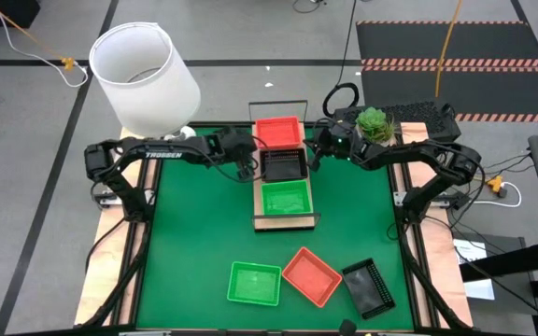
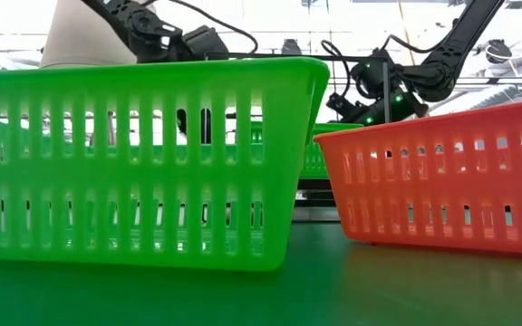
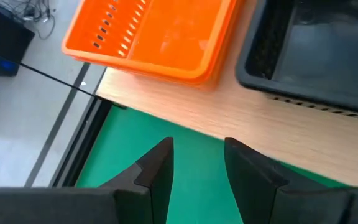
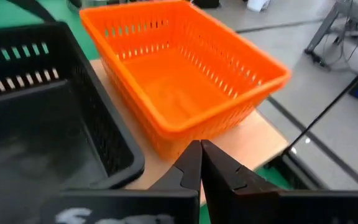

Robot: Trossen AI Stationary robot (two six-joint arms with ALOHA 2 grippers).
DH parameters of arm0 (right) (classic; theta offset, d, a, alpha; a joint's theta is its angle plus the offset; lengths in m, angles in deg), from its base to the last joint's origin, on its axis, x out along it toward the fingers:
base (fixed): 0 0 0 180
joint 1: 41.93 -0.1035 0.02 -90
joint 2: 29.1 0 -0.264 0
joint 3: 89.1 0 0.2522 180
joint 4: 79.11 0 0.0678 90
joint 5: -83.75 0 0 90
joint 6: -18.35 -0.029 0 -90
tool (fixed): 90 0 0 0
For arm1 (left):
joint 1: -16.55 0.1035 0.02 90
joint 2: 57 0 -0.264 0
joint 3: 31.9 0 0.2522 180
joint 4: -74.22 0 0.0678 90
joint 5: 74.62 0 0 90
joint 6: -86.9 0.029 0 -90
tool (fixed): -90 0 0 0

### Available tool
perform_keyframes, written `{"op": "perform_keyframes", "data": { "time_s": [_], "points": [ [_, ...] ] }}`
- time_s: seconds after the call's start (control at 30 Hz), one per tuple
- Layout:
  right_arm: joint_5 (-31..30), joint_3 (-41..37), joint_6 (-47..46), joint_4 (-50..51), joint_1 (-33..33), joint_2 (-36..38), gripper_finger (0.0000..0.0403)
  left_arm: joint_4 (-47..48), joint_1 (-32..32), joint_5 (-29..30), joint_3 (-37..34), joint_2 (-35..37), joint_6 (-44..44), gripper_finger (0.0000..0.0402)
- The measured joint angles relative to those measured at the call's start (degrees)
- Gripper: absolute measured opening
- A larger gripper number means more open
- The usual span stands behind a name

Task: Stack baskets on shelf by color
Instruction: Stack the top orange bin on the orange bin on the shelf, then adjust the bins on the shelf

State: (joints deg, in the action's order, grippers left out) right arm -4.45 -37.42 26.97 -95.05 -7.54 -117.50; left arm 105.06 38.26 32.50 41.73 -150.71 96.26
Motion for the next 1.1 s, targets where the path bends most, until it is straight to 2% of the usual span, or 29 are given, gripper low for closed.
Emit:
{"op": "perform_keyframes", "data": {
  "time_s": [0.37, 0.77, 1.03, 1.1],
  "points": [
    [0.1, -0.1, -2.6, 17.6, -3.9, 3.6, 0.0, 0.4, 0.0, -2.4, -0.9, 0.0, 1.8, 0.0145],
    [0.0, 0.0, -6.7, 22.2, -10.5, 14.3, 0.0, 6.6, -2.1, -2.7, 1.0, 0.0, 0.1, 0.0145],
    [0.0, 0.0, -8.5, 26.0, -10.9, 16.0, 0.0, 8.4, -4.4, -2.7, 1.9, 0.0, -0.5, 0.0145],
    [1.7, 0.0, -8.5, 26.9, -10.9, 16.0, 0.0, 9.9, -5.0, -2.7, 1.9, 0.1, -0.6, 0.0145]
  ]
}}
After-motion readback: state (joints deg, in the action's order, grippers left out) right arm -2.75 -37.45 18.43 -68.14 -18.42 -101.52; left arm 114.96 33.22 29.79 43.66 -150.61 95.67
